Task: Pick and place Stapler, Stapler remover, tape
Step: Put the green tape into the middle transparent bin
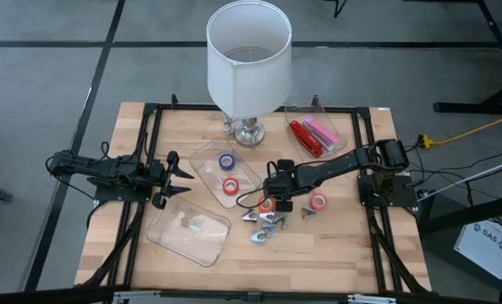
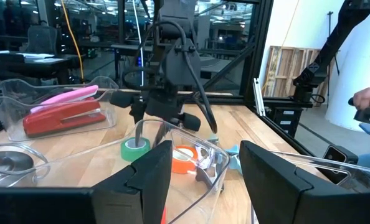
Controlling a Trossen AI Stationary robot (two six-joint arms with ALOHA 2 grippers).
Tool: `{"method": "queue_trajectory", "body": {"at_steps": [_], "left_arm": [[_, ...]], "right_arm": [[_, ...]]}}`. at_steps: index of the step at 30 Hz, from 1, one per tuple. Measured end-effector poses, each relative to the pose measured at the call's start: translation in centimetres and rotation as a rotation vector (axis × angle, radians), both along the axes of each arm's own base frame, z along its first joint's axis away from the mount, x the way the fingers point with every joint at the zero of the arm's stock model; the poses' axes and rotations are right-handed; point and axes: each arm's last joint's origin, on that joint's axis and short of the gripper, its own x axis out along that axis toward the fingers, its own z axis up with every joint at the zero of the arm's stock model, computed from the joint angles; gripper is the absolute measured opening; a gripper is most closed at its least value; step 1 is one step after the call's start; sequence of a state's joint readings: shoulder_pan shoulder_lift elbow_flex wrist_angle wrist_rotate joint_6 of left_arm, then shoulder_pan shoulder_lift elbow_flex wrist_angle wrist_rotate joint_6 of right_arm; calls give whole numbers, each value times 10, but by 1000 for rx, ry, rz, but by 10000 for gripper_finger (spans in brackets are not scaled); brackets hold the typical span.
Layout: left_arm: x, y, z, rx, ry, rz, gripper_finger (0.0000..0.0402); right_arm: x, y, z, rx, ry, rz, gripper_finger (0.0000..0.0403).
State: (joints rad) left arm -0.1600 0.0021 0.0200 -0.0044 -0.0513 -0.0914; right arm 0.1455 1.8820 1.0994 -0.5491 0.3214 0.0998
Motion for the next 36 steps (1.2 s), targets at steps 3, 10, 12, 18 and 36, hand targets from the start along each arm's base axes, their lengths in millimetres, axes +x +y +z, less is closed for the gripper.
{"method": "queue_trajectory", "body": {"at_steps": [3,10,12,18,36], "left_arm": [[0,0,0,0,0,0,185],[0,0,0,0,1,0,185],[0,0,0,0,0,0,185],[0,0,0,0,0,0,185],[0,0,0,0,1,0,185]], "right_arm": [[0,0,-4,5,-27,-2,169],[0,0,-4,16,-36,-25,169],[0,0,-4,19,-39,-35,169],[0,-2,-4,34,-53,-78,151],[-37,7,64,92,-94,-142,45]]}}
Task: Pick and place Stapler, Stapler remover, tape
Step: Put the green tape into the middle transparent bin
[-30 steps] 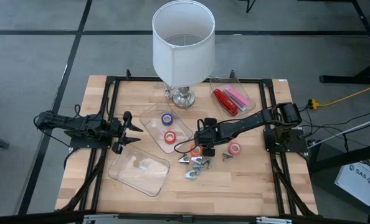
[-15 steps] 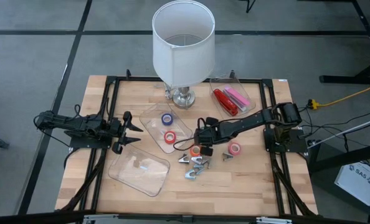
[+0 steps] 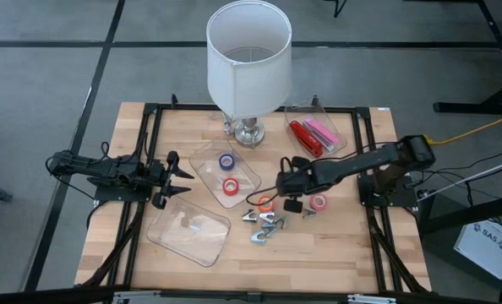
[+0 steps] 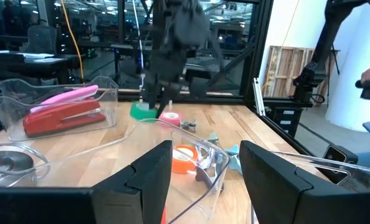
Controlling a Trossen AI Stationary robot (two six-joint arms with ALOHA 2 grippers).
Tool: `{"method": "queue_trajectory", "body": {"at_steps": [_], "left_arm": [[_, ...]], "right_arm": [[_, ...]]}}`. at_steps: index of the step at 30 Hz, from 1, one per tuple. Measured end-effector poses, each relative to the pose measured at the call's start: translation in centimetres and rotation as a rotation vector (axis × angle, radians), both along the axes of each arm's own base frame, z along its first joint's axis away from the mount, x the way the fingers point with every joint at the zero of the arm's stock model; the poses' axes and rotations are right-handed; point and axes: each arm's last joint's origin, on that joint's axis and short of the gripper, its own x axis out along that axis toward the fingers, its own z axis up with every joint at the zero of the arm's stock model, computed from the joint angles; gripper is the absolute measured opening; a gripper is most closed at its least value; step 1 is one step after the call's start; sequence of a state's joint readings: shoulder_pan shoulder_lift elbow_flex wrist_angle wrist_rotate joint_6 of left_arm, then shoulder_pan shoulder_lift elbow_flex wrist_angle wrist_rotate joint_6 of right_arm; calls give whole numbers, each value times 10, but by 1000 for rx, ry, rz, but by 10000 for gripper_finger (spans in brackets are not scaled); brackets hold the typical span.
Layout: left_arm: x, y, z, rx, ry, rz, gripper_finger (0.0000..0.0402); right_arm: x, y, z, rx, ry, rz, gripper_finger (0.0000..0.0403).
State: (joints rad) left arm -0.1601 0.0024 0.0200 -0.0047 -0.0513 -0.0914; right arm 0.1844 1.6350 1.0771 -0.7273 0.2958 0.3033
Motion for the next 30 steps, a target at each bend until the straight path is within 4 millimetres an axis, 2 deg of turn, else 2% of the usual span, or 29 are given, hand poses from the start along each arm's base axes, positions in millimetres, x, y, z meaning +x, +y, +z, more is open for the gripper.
{"method": "queue_trajectory", "body": {"at_steps": [5,8,21,30], "left_arm": [[0,0,0,0,-1,0,185],[0,0,0,0,0,0,185],[0,0,0,0,0,0,185],[0,0,0,0,0,0,185]], "right_arm": [[-4,-2,31,24,-180,-11,40],[2,0,43,52,-313,-12,42],[28,3,71,47,-683,63,46],[35,1,80,44,-784,112,46]]}}
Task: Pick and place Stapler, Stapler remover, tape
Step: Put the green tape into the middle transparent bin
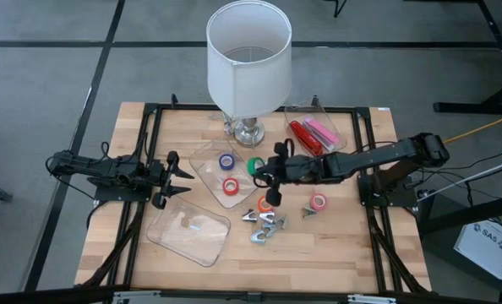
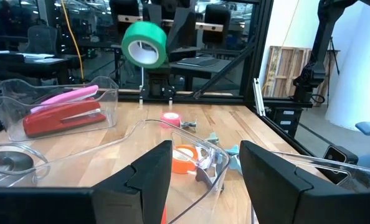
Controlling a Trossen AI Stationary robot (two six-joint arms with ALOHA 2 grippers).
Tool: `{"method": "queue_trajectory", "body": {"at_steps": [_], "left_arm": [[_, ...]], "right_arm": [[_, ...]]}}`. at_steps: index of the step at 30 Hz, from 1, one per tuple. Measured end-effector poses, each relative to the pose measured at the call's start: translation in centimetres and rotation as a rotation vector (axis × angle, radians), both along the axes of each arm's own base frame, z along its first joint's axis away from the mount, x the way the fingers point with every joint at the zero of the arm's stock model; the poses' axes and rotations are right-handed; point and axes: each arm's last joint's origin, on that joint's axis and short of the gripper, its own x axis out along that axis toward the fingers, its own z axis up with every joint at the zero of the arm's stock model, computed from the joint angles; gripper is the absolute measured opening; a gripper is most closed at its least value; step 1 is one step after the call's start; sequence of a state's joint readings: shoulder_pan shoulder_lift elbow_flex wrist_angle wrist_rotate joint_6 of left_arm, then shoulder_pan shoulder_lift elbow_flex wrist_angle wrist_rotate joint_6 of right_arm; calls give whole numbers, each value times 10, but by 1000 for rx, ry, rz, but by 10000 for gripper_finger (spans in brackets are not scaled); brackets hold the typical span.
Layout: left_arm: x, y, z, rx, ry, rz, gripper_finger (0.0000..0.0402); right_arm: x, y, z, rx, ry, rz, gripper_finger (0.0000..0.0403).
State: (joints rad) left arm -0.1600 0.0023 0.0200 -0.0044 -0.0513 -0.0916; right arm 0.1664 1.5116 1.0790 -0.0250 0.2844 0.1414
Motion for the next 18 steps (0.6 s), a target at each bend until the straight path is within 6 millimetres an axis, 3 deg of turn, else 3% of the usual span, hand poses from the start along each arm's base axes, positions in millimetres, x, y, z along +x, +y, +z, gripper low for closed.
{"method": "queue_trajectory", "body": {"at_steps": [8,18], "left_arm": [[0,0,0,0,0,0,185],[0,0,0,0,0,0,185]], "right_arm": [[9,-1,5,-26,-100,42,47],[44,-3,-23,13,-100,145,47]]}}
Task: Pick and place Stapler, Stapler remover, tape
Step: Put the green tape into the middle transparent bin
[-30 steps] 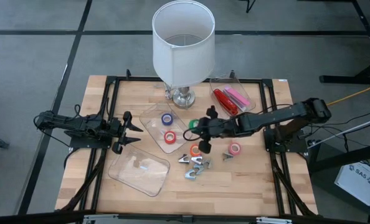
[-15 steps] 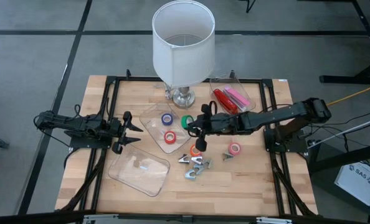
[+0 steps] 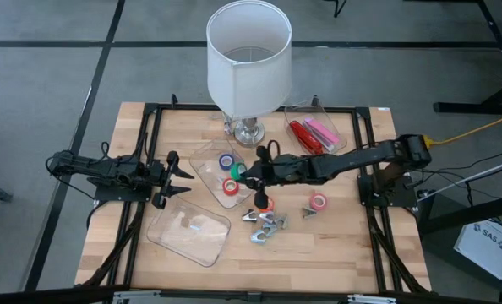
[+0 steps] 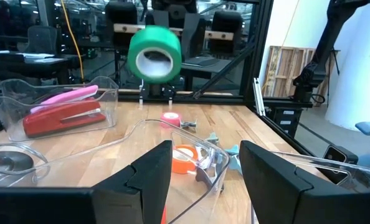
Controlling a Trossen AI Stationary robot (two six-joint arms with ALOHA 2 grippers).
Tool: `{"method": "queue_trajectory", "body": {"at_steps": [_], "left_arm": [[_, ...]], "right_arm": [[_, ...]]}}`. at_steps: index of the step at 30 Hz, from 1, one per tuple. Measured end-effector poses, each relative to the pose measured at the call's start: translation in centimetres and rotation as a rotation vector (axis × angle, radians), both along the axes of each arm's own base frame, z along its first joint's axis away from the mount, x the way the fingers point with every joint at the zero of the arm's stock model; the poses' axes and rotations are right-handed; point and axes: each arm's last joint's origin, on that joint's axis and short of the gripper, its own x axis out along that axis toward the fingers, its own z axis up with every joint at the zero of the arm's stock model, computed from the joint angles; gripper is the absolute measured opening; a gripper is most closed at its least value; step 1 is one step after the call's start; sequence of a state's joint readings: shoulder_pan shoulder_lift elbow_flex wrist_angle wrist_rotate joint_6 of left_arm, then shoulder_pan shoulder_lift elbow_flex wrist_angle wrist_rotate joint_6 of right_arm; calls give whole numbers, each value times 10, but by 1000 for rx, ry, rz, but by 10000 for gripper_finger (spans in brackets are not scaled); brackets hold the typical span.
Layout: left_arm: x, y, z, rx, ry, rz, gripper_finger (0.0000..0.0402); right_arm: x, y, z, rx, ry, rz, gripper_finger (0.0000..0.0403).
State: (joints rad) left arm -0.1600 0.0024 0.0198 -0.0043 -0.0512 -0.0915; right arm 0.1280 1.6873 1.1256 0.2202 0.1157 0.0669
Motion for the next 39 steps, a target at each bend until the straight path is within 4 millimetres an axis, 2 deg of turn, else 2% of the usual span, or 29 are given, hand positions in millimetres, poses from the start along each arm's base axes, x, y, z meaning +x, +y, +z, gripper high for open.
{"method": "queue_trajectory", "body": {"at_steps": [7,13,25,39], "left_arm": [[0,0,0,0,0,0,185],[0,0,0,0,0,0,185],[0,0,0,0,0,0,185],[0,0,0,0,0,0,185]], "right_arm": [[32,-6,-22,41,76,91,48],[45,-16,-36,69,198,58,48],[48,-38,-65,122,344,-27,49],[49,-47,-64,126,331,-47,104]]}}
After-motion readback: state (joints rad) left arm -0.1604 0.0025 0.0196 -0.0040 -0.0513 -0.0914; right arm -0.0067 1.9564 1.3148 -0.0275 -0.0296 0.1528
